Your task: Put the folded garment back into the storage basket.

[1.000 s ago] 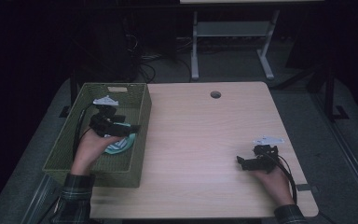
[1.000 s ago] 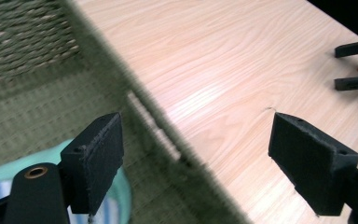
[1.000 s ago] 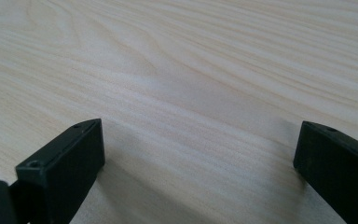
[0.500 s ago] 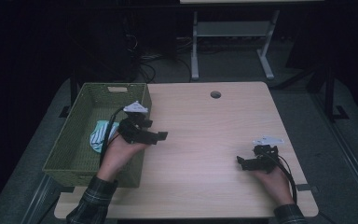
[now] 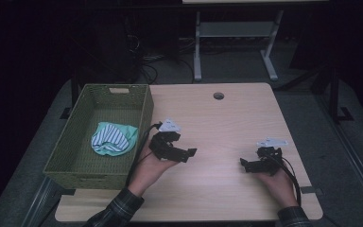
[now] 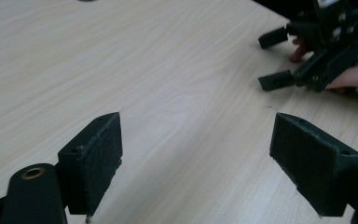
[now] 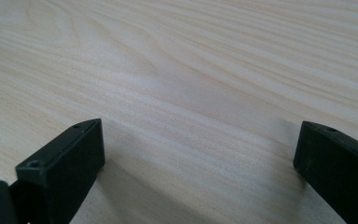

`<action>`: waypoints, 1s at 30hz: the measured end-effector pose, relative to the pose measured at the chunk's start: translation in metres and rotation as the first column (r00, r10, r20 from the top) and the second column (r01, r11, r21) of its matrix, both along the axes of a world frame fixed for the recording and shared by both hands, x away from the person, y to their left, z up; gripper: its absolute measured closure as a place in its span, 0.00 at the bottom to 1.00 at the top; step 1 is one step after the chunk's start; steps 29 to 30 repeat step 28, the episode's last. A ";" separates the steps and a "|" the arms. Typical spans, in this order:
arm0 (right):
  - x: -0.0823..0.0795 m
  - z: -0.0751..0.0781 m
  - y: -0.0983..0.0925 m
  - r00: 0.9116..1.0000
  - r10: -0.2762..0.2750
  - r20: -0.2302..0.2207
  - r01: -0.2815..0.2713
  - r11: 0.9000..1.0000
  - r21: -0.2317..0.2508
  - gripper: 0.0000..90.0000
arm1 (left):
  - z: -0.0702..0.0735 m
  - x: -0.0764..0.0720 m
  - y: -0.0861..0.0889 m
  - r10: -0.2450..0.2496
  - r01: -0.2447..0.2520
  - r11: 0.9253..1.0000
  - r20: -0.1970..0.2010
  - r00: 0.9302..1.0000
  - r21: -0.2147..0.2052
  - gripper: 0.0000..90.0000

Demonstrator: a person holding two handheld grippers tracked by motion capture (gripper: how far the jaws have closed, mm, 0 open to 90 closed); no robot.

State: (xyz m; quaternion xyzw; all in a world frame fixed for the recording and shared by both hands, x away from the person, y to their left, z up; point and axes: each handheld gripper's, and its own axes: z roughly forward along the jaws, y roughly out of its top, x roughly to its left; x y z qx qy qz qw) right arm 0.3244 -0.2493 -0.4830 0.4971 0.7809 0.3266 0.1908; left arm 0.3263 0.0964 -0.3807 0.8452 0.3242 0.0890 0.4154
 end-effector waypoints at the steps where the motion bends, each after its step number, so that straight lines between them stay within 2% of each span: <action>1: 0.000 0.000 0.000 1.000 0.000 0.000 0.000 1.000 0.000 0.02 | -0.004 -0.002 -0.005 -0.005 0.005 1.000 0.000 1.000 0.011 0.18; 2: 0.000 0.000 0.000 1.000 0.000 0.000 0.000 1.000 0.000 0.02 | -0.004 -0.002 -0.005 -0.005 0.005 1.000 0.000 1.000 0.011 0.17; 4: 0.000 0.000 0.000 1.000 0.000 0.000 0.000 1.000 0.000 0.02 | -0.022 -0.005 -0.017 -0.015 0.015 0.999 0.001 1.000 0.049 0.17; 6: 0.000 0.000 0.000 1.000 0.001 0.000 -0.001 1.000 0.000 0.02 | -0.026 -0.005 -0.019 -0.016 0.016 0.998 -0.002 1.000 0.059 0.17; 7: 0.000 0.000 0.000 1.000 0.000 0.000 0.000 1.000 0.000 0.02 | -0.039 -0.005 -0.024 -0.008 0.009 0.998 -0.015 1.000 0.066 0.17; 9: 0.000 0.000 0.000 1.000 0.001 0.000 -0.001 1.000 -0.001 0.02 | -0.051 -0.005 -0.027 -0.007 0.008 0.996 -0.015 1.000 0.093 0.17; 10: 0.000 0.000 0.000 1.000 0.001 0.000 -0.001 1.000 -0.001 0.02 | -0.051 -0.005 -0.027 -0.007 0.008 0.996 -0.015 1.000 0.093 0.17; 11: 0.000 0.000 0.000 1.000 0.001 0.000 -0.001 1.000 0.000 0.02 | -0.060 -0.004 -0.030 -0.007 0.010 0.994 -0.024 1.000 0.109 0.16; 15: 0.000 0.000 0.000 1.000 0.001 0.000 -0.001 1.000 -0.001 0.02 | -0.069 -0.003 -0.032 -0.002 0.005 0.992 -0.025 1.000 0.125 0.16; 16: 0.000 0.000 0.000 1.000 0.001 0.000 -0.001 1.000 -0.001 0.02 | -0.076 0.000 -0.032 0.002 0.001 0.990 -0.026 1.000 0.141 0.16; 21: 0.000 0.000 0.000 1.000 0.001 0.000 -0.001 1.000 -0.001 0.02 | -0.087 0.002 -0.034 -0.001 0.007 0.984 -0.032 0.999 0.180 0.16; 24: 0.000 0.000 0.000 1.000 0.001 0.000 -0.001 1.000 0.000 0.02 | -0.090 0.002 -0.034 -0.012 0.012 0.979 -0.001 1.000 0.202 0.15; 26: 0.000 0.000 0.000 1.000 0.001 0.000 -0.001 1.000 -0.001 0.02 | -0.091 0.000 -0.035 -0.003 0.003 0.982 -0.002 1.000 0.189 0.15; 30: 0.000 0.000 0.000 1.000 0.002 0.001 -0.002 1.000 -0.001 0.02 | -0.091 0.000 -0.034 -0.006 0.005 0.982 0.005 1.000 0.190 0.14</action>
